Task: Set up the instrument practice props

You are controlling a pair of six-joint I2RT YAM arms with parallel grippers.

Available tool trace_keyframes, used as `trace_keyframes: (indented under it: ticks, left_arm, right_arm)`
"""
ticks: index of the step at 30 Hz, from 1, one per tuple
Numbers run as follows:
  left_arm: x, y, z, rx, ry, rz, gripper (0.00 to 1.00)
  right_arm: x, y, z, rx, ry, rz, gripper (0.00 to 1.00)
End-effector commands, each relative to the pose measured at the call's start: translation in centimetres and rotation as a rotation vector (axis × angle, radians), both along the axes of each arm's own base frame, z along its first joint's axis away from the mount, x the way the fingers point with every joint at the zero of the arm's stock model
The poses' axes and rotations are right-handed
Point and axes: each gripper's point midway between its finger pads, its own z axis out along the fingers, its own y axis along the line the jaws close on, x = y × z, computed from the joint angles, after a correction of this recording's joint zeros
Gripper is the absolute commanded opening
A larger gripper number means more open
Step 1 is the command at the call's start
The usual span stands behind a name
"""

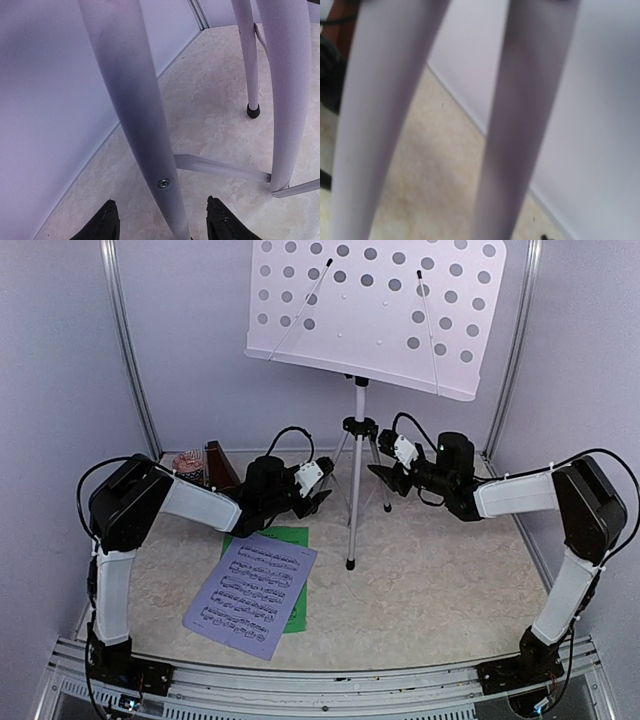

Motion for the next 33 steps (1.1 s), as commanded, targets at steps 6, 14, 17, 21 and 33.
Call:
trace_keyframes:
  ticks: [6, 14, 17, 21, 33]
  left_arm:
    - [1.1, -0.2, 0.9, -0.011, -0.094, 0.006, 0.51]
    - [1.7, -0.4, 1.1, 0.014, -0.150, 0.017, 0.38]
    - [1.8, -0.8, 1.3, 0.036, -0.171, 0.017, 0.29]
    - [1.6, -1.0, 1.3, 0.067, -0.197, 0.017, 0.20]
    - [1.5, -0.4, 1.5, 0.084, -0.230, 0.018, 0.06]
  right_arm:
    - [0.5, 0.5, 0.3, 0.063, -0.051, 0.050, 0.43]
    - [0.5, 0.3, 0.4, 0.068, -0.063, 0.062, 0.27]
    - [0.5, 0.4, 0.2, 0.061, -0.063, 0.073, 0.22]
    - [0.4, 0.6, 0.0, 0.047, -0.060, 0.082, 0.14]
    - [0.7, 0.4, -1.0, 0.002, -0.054, 0.067, 0.00]
